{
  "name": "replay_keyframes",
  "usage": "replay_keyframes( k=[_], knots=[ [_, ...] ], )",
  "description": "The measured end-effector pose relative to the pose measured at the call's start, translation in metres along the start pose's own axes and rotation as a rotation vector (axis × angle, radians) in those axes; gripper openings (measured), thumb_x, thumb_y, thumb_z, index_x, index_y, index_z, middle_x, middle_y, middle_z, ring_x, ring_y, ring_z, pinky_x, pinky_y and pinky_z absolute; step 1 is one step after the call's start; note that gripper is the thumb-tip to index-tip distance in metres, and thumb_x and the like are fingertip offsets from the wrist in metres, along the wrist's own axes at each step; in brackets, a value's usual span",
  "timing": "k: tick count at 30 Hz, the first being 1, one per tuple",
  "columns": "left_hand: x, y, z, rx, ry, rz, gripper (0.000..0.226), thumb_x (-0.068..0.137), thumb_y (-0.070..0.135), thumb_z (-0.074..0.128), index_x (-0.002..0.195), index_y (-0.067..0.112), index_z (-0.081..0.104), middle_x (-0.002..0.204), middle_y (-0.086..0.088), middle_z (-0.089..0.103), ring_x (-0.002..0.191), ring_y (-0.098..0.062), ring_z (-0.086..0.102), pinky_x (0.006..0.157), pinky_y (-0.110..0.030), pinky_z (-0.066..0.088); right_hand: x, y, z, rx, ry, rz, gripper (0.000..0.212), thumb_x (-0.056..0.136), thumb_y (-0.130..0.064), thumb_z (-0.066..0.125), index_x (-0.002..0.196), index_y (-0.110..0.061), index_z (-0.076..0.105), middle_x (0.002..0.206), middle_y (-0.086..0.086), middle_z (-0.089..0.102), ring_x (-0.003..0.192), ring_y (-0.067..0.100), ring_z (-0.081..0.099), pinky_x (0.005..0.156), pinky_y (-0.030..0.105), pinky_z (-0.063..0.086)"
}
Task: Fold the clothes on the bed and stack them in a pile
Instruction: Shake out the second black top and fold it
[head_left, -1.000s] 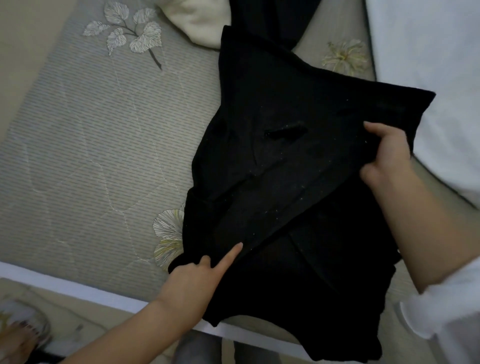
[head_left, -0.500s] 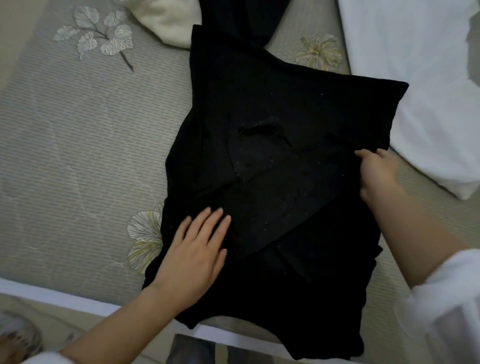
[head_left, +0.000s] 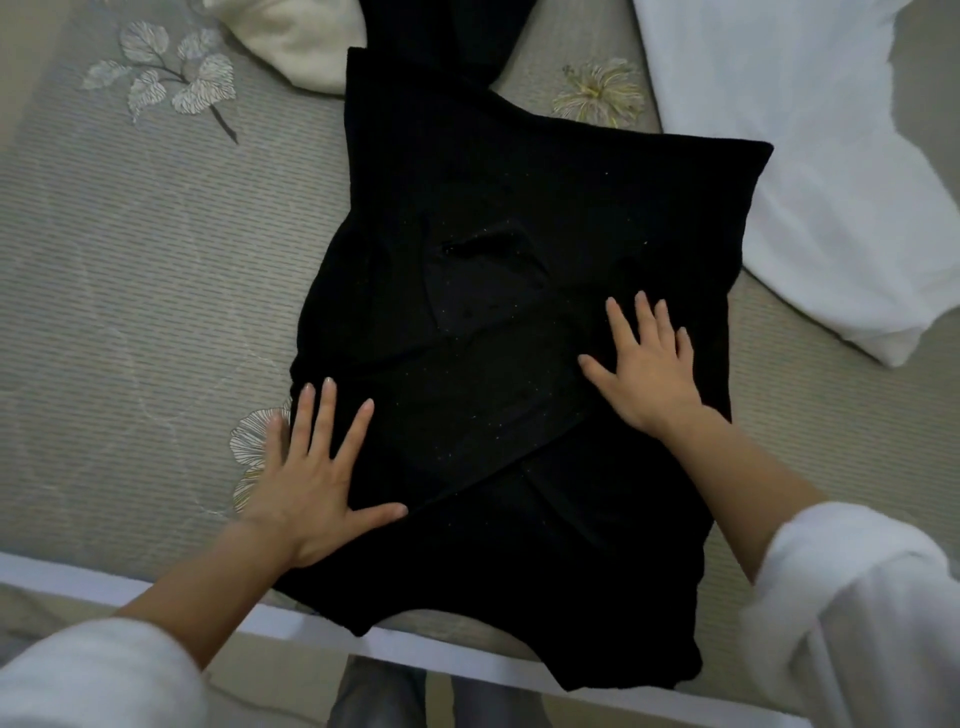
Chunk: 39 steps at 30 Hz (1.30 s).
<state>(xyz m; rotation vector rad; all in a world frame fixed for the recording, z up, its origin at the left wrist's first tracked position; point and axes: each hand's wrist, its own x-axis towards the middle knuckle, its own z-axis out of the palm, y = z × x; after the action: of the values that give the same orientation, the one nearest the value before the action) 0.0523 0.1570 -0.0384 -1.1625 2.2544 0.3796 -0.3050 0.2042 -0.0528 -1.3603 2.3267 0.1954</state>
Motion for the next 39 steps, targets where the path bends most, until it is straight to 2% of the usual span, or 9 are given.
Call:
replay_keyframes(
  k=[3, 6, 11, 15, 19, 24, 28, 35, 39],
  knots=[
    [-0.006, 0.001, 0.001, 0.011, -0.004, 0.017, 0.107, 0.058, 0.093, -0.009, 0.136, 0.027, -0.042, 0.141, -0.013, -0.050, 0.132, -0.027, -0.045, 0.111, -0.049, -0.021, -0.032, -0.005, 0.003, 0.004, 0.093, -0.183, 0.078, 0.090, -0.059, 0.040, 0.152, -0.033, 0.002, 0.162, 0.004, -0.003, 0.147, 0.021, -0.009, 0.115, 0.041, -0.003],
    [-0.021, 0.003, 0.003, 0.068, 0.050, 0.106, 0.093, 0.075, 0.080, -0.007, 0.148, 0.024, -0.020, 0.154, -0.013, -0.029, 0.142, -0.028, -0.028, 0.114, -0.047, -0.017, -0.088, -0.010, 0.019, -0.148, -0.118, -0.397, 0.067, 0.095, -0.052, 0.035, 0.149, -0.043, -0.004, 0.161, 0.000, -0.010, 0.143, 0.016, -0.019, 0.113, 0.038, -0.009],
    [-0.060, 0.006, 0.014, 0.090, 0.066, 0.379, 0.068, 0.096, 0.057, 0.013, 0.147, 0.017, 0.034, 0.155, -0.015, 0.024, 0.143, -0.031, 0.022, 0.112, -0.048, 0.014, -0.184, 0.004, 0.040, 0.160, -0.092, -0.274, 0.063, 0.094, -0.038, 0.049, 0.148, -0.040, 0.017, 0.160, -0.004, 0.005, 0.145, 0.008, -0.011, 0.117, 0.031, -0.003],
    [-0.084, -0.009, 0.026, 0.052, 0.044, 0.498, 0.078, 0.089, 0.059, 0.040, 0.151, 0.017, 0.020, 0.159, -0.012, 0.013, 0.147, -0.024, 0.005, 0.113, -0.042, 0.007, -0.249, 0.030, 0.049, 0.091, -0.147, -0.309, 0.094, 0.071, -0.026, 0.068, 0.151, -0.029, 0.019, 0.160, 0.003, 0.014, 0.149, 0.021, 0.005, 0.117, 0.045, 0.018],
    [-0.082, -0.011, 0.020, 0.152, 0.038, 0.530, 0.105, 0.047, 0.024, 0.078, 0.143, 0.006, 0.039, 0.151, -0.019, 0.032, 0.139, -0.034, 0.031, 0.113, -0.048, 0.026, -0.272, 0.033, 0.064, -0.110, -0.196, -0.279, 0.111, 0.052, -0.009, 0.078, 0.151, -0.018, 0.027, 0.158, 0.011, 0.021, 0.145, 0.033, 0.021, 0.112, 0.047, 0.019],
    [-0.071, -0.004, 0.008, 0.198, 0.046, 0.538, 0.090, 0.055, 0.027, 0.087, 0.136, 0.009, 0.051, 0.143, -0.018, 0.046, 0.130, -0.032, 0.047, 0.104, -0.046, 0.039, -0.252, 0.023, 0.084, 0.049, -0.152, -0.104, 0.102, 0.083, -0.029, 0.057, 0.145, -0.033, -0.024, 0.158, -0.010, -0.016, 0.147, 0.011, -0.012, 0.118, 0.033, -0.001],
    [-0.064, -0.002, -0.003, 0.153, 0.040, 0.533, 0.058, 0.078, 0.013, 0.071, 0.133, 0.013, 0.055, 0.145, -0.013, 0.042, 0.132, -0.028, 0.046, 0.106, -0.040, 0.039, -0.240, 0.020, 0.074, 0.099, -0.020, -0.109, 0.085, 0.081, -0.007, 0.062, 0.152, -0.016, 0.015, 0.145, 0.005, 0.044, 0.122, 0.024, 0.047, 0.095, 0.035, 0.040],
    [-0.046, 0.007, -0.044, -0.051, -0.022, 0.331, 0.016, 0.085, 0.023, 0.047, 0.071, 0.019, 0.054, 0.080, -0.008, 0.065, 0.080, -0.028, 0.063, 0.061, -0.029, 0.044, -0.221, 0.013, 0.038, 0.197, -0.110, 0.017, 0.062, 0.086, -0.001, 0.051, 0.143, -0.026, 0.043, 0.125, 0.006, 0.061, 0.112, 0.024, 0.057, 0.090, 0.030, 0.045],
    [-0.054, 0.006, -0.048, -0.122, -0.236, 0.325, 0.019, 0.083, 0.022, 0.052, 0.067, 0.011, 0.056, 0.078, -0.009, 0.064, 0.070, -0.021, 0.056, 0.054, -0.024, 0.036, -0.231, 0.012, 0.016, 0.215, -0.498, -0.009, 0.054, 0.082, -0.001, 0.051, 0.127, -0.028, 0.061, 0.122, -0.005, 0.063, 0.114, 0.016, 0.058, 0.096, 0.025, 0.046]
  ],
)
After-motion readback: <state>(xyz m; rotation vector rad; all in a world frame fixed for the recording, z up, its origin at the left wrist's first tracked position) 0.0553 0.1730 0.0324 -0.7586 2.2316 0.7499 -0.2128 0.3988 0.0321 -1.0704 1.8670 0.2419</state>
